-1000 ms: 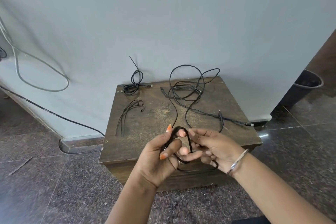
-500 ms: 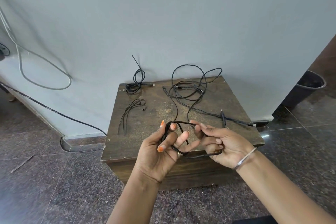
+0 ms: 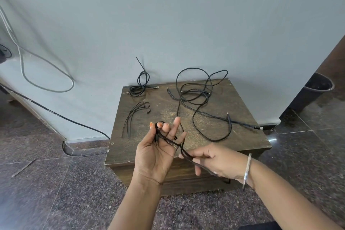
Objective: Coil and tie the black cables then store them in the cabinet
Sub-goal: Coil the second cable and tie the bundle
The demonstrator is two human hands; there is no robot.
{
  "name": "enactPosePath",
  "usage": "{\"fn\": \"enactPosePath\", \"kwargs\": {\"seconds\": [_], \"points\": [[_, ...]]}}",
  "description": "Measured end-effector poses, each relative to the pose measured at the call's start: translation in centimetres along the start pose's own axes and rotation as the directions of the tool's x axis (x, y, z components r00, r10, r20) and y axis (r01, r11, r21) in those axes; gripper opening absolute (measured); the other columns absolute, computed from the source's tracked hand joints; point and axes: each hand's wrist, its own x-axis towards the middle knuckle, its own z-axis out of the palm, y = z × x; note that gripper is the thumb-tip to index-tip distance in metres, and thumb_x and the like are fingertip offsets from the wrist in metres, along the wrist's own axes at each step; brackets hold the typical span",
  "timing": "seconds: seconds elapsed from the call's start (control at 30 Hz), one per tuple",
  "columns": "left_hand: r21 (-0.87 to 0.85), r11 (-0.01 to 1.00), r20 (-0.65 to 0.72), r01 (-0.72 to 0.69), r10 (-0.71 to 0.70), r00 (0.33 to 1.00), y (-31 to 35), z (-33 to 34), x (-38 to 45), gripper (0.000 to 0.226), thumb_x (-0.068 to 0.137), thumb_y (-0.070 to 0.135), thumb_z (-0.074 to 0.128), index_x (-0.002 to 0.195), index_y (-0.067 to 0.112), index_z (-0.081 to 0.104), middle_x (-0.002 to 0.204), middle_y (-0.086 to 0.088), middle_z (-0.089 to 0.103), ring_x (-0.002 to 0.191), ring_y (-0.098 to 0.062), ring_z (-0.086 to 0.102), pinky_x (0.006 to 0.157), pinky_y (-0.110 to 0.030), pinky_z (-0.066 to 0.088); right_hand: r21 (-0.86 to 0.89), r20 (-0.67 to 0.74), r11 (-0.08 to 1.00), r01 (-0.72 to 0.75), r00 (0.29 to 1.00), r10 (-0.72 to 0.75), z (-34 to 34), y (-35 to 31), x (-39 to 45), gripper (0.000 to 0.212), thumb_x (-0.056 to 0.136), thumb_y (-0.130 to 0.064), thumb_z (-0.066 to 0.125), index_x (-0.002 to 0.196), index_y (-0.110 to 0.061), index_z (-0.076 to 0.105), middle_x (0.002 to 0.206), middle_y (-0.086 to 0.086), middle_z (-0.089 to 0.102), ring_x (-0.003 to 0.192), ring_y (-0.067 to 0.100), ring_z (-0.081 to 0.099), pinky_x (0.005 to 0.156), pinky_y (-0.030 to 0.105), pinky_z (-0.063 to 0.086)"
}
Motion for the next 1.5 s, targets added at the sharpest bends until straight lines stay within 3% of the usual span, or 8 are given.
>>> {"fn": "enactPosePath", "kwargs": {"seconds": [0.27,0.47,0.6,0.7,0.9,1.13,1.37,1.5], "points": [[0.435,0.895,0.044,-0.104,0.094,0.995,-1.4,-0.1,0.2,0.024,0.092,0.029,0.044,0.090,0.007,0.055,0.107,-0.025,0.063,0.116,-0.031,0.060,0.098,-0.032,0.044,-0.143,0.053,0.990,0.006,0.999,0.001,-1.0,-0.4,-0.9,0.020,0.092,-0.030,0.058,0.104,-0.022,0.071,0.064,-0.013,0.068,0.063,-0.011,0.055,0.065,0.007,0.037],[0.900,0.371,0.219,-0.230,0.071,0.973,-2.2,-0.4,-0.2,0.030,0.095,0.036,0.038,0.094,0.014,0.058,0.099,0.000,0.073,0.103,-0.008,0.062,0.092,-0.019,0.042,-0.117,0.066,0.993,-0.029,0.997,0.037,-1.9,-0.3,-1.5,0.043,0.070,-0.045,0.076,0.107,-0.026,0.068,0.072,-0.017,0.063,0.072,-0.003,0.057,0.083,0.028,0.049],[0.962,0.125,0.235,-0.241,0.056,0.970,-1.9,-0.5,-0.3,0.037,0.093,0.042,0.036,0.102,0.015,0.061,0.100,0.013,0.067,0.095,0.000,0.059,0.080,-0.016,0.042,-0.083,0.033,0.996,-0.027,0.999,0.030,-2.5,-0.4,-2.2,0.045,0.069,-0.036,0.078,0.111,-0.027,0.066,0.072,-0.015,0.066,0.076,-0.001,0.060,0.094,0.035,0.048],[0.965,0.003,0.262,-0.263,0.077,0.962,-1.9,-0.7,-0.2,0.040,0.093,0.043,0.037,0.101,0.011,0.059,0.099,-0.004,0.068,0.095,-0.015,0.061,0.082,-0.026,0.044,-0.143,-0.042,0.989,-0.031,0.999,0.025,-2.8,-0.4,-2.4,0.040,0.072,-0.030,0.078,0.110,-0.026,0.067,0.073,-0.016,0.068,0.077,0.001,0.063,0.095,0.040,0.049],[0.893,-0.278,0.372,-0.355,0.011,0.928,-2.4,-0.4,-0.5,0.018,0.099,0.023,0.044,0.082,0.015,0.044,0.077,0.003,0.053,0.077,-0.021,0.051,0.079,-0.030,0.036,-0.395,-0.390,0.918,0.031,0.899,-0.198,-2.5,-1.1,-2.4,0.020,0.072,-0.036,0.078,0.091,-0.036,0.073,0.078,-0.021,0.070,0.079,-0.010,0.062,0.073,0.014,0.051],[0.821,-0.412,0.395,-0.394,-0.086,0.914,-2.0,-0.2,-0.5,0.023,0.099,0.026,0.036,0.088,0.010,0.048,0.093,-0.006,0.065,0.112,-0.025,0.053,0.109,-0.011,-0.005,0.029,-0.628,0.963,0.267,0.754,-0.190,-2.9,-1.0,-2.0,0.015,0.067,-0.013,0.082,0.079,-0.021,0.075,0.074,-0.009,0.074,0.068,-0.002,0.066,0.063,0.009,0.049],[0.819,-0.389,0.482,-0.421,0.068,0.874,-1.6,0.1,-0.6,0.022,0.099,0.026,0.041,0.081,0.014,0.043,0.082,-0.003,0.059,0.086,-0.024,0.055,0.098,-0.038,0.034,0.764,-0.415,0.585,0.271,0.901,0.124,-3.7,-0.3,-1.6,0.023,0.071,-0.012,0.067,0.093,-0.011,0.074,0.086,0.006,0.072,0.054,0.005,0.057,0.048,0.016,0.050],[0.945,-0.097,0.322,-0.312,0.126,0.938,-1.3,0.3,-0.5,0.035,0.100,0.030,0.041,0.081,0.003,0.052,0.076,-0.001,0.065,0.076,-0.015,0.059,0.072,-0.036,0.045,0.893,-0.266,0.404,0.196,0.956,0.124,-4.2,0.1,-1.4,0.026,0.077,-0.011,0.060,0.101,-0.005,0.071,0.094,0.007,0.072,0.039,0.001,0.044,0.033,0.009,0.033]]}}
